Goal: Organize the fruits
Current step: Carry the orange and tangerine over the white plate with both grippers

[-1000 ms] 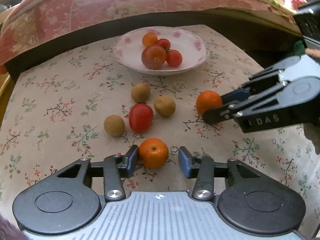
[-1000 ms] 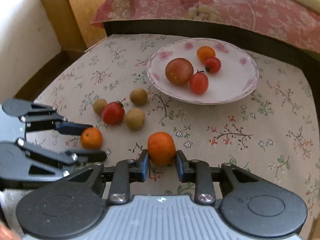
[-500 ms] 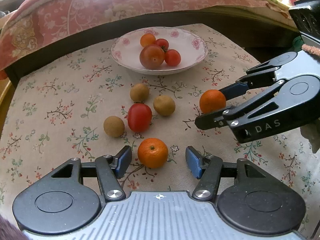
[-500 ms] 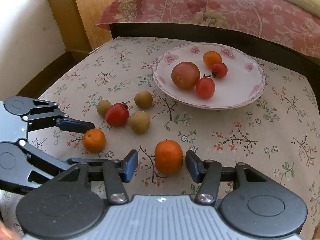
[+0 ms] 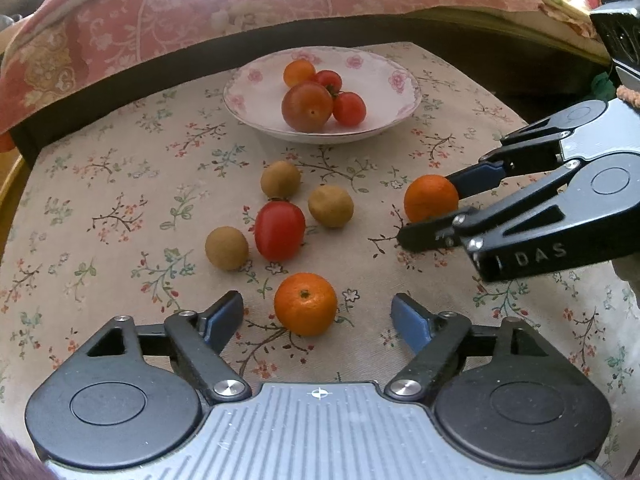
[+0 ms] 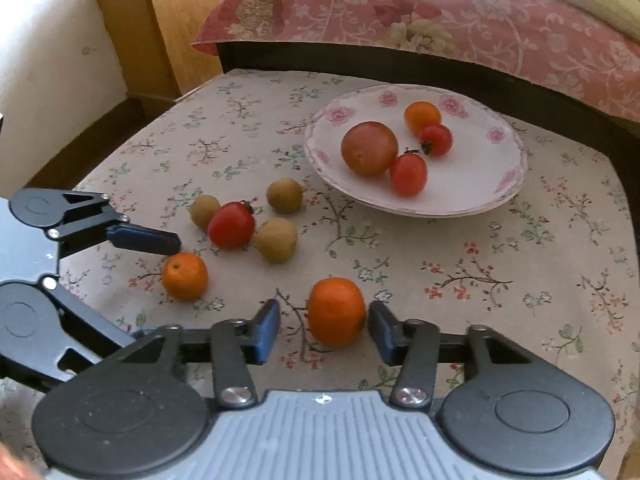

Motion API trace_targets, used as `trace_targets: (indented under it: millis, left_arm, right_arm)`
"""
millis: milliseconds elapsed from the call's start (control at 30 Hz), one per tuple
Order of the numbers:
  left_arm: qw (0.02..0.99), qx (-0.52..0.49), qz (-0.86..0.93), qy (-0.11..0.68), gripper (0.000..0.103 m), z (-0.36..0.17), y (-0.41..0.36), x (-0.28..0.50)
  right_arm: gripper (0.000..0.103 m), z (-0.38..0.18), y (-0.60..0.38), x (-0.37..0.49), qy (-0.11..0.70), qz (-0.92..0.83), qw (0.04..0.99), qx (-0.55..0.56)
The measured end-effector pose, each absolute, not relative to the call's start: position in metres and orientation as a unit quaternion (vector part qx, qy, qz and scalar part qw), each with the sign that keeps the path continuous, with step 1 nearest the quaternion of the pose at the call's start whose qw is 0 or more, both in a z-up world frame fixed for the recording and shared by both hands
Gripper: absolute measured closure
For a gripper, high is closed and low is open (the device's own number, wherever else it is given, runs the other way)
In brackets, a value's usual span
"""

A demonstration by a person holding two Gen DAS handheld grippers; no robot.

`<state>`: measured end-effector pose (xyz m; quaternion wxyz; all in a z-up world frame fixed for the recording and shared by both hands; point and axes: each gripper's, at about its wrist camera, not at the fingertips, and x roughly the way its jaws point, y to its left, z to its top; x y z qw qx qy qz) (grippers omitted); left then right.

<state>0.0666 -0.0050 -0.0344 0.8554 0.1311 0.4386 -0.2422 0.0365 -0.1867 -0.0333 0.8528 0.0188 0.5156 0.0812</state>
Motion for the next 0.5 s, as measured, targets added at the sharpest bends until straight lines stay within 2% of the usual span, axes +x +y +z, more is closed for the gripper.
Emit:
trace_targets:
  millis: [100,167,333,500]
  left_arm:
    - [0.856,0.132,-0.244,0.437,0.025,-0.0323,-0.0063,0.0665]
    - [0.855,0.134,-0.248,0.435,0.039,-0.0309,-0.0078,0.0661]
    - [0.852,0.136,-0.250,0.439,0.063,-0.0274,-0.0100,0.0661]
    - [0.851,0.149,-0.247,0.439,0.064,-0.0262,-0.0139,0.0649]
  right_arm:
    - [0.071,-0.0328,-0.1903,0.0370,0.516,0.072,0.853,0.018]
    - [0.071,-0.0324,-0.1912,0.0374,0.517,0.073,0.852,0.022]
    - [0.072,-0.0322,-0.1903,0.0371,0.520,0.071,0.851,0.019]
    - [0.072,-0.0312,-0.1888,0.0381,0.524,0.068,0.849,0.017]
